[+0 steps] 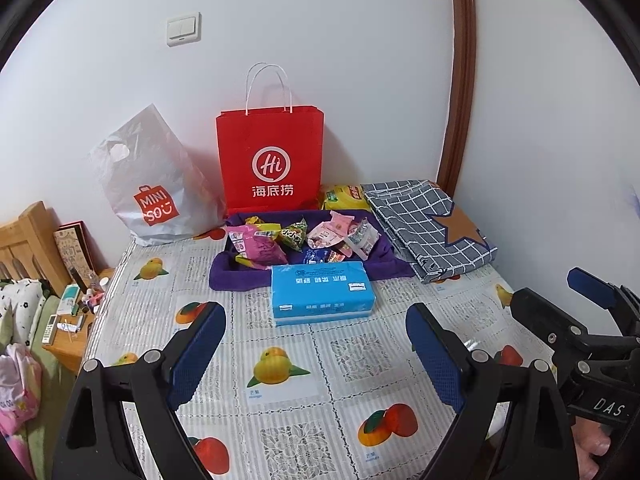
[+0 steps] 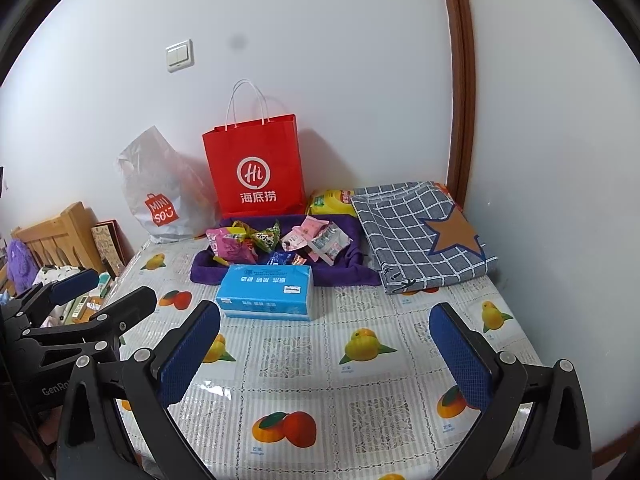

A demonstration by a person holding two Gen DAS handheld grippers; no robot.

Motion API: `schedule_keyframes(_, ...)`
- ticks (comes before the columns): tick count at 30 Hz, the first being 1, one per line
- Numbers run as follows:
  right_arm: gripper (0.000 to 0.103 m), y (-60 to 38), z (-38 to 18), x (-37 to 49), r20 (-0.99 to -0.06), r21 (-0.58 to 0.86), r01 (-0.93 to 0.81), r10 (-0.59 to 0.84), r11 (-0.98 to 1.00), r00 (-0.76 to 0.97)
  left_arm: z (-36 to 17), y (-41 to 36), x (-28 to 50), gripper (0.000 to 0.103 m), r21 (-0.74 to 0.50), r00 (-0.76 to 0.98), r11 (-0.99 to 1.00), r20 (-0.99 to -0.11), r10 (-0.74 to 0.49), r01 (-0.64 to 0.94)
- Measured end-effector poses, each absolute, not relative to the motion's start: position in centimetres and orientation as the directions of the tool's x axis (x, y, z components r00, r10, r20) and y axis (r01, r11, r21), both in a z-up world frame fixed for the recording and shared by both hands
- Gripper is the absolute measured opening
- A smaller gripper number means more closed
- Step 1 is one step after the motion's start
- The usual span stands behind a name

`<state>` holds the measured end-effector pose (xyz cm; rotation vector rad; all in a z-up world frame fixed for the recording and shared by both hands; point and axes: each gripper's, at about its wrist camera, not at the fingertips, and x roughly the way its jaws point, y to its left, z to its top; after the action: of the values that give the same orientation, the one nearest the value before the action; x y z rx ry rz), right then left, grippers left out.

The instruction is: Organize snacks

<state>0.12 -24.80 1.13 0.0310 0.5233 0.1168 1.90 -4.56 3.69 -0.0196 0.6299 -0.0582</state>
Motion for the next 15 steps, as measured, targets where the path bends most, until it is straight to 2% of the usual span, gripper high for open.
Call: schedule_keyframes(15, 0.103, -24.66, 1.08, 0.49, -0.503, 0.058, -0.103, 0.118, 0.993, 0.856, 3.76, -3.53, 1.87, 0.091, -0.046, 0.807, 0.998, -0.588, -0.054, 0.033)
